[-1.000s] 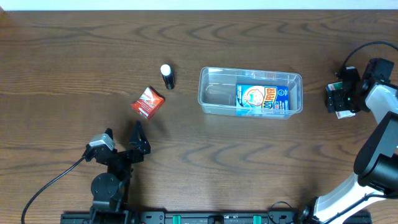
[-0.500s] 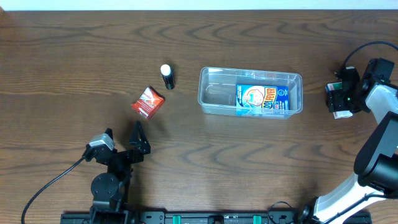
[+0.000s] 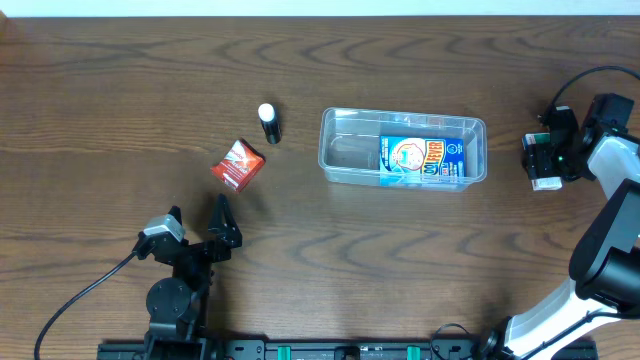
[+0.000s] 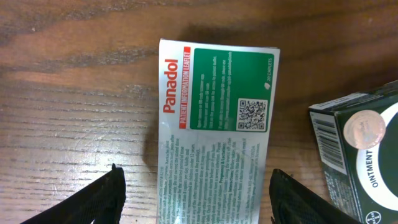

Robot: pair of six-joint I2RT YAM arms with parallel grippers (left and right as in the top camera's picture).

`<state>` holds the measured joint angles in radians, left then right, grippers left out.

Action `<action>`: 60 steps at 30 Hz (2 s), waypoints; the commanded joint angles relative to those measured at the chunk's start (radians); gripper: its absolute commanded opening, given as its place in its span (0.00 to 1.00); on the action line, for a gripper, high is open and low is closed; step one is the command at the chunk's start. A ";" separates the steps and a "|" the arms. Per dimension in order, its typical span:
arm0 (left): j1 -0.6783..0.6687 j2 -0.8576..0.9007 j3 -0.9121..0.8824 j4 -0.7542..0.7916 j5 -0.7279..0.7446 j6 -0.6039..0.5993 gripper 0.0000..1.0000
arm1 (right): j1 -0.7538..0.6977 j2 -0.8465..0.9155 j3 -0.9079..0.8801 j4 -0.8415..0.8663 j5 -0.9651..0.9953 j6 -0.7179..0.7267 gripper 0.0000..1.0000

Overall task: Pack container
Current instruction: 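Move the right gripper to the white Panadol box and grasp it, then lift the Panadol box and lower it into the container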

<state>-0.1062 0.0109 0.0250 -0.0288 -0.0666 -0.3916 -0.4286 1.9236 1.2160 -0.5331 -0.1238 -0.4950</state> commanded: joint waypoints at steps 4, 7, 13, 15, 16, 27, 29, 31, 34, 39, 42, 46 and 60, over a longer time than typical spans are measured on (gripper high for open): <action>0.005 -0.007 -0.021 -0.036 -0.027 0.016 0.98 | -0.004 0.050 -0.002 0.023 -0.015 0.049 0.75; 0.005 -0.007 -0.021 -0.036 -0.027 0.016 0.98 | -0.004 0.057 -0.002 0.028 -0.015 0.053 0.74; 0.005 -0.007 -0.021 -0.036 -0.027 0.016 0.98 | -0.004 0.057 -0.002 0.030 -0.015 0.065 0.61; 0.005 -0.007 -0.021 -0.036 -0.027 0.016 0.98 | -0.004 0.057 0.000 0.032 -0.015 0.074 0.52; 0.005 -0.007 -0.021 -0.036 -0.027 0.016 0.98 | -0.004 0.057 0.001 0.033 -0.015 0.086 0.47; 0.005 -0.007 -0.021 -0.036 -0.027 0.016 0.98 | 0.002 0.025 0.048 0.024 -0.016 0.192 0.44; 0.005 -0.007 -0.021 -0.036 -0.027 0.016 0.98 | 0.011 -0.005 0.072 0.013 -0.016 0.195 0.44; 0.005 -0.007 -0.021 -0.036 -0.027 0.016 0.98 | 0.024 -0.040 0.107 -0.008 -0.016 0.195 0.44; 0.005 -0.007 -0.021 -0.036 -0.027 0.016 0.98 | 0.056 -0.107 0.177 -0.068 -0.016 0.195 0.40; 0.005 -0.007 -0.021 -0.036 -0.027 0.016 0.98 | 0.151 -0.215 0.272 -0.154 -0.016 0.191 0.40; 0.005 -0.007 -0.021 -0.036 -0.027 0.016 0.98 | 0.229 -0.275 0.298 -0.189 -0.016 0.183 0.39; 0.005 -0.007 -0.021 -0.036 -0.027 0.016 0.98 | 0.359 -0.340 0.300 -0.219 -0.043 0.126 0.39; 0.005 -0.007 -0.021 -0.036 -0.027 0.016 0.98 | 0.651 -0.331 0.231 -0.444 -0.049 -0.356 0.47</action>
<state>-0.1062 0.0109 0.0250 -0.0288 -0.0666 -0.3916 0.2100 1.5776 1.4765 -0.9695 -0.1673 -0.6987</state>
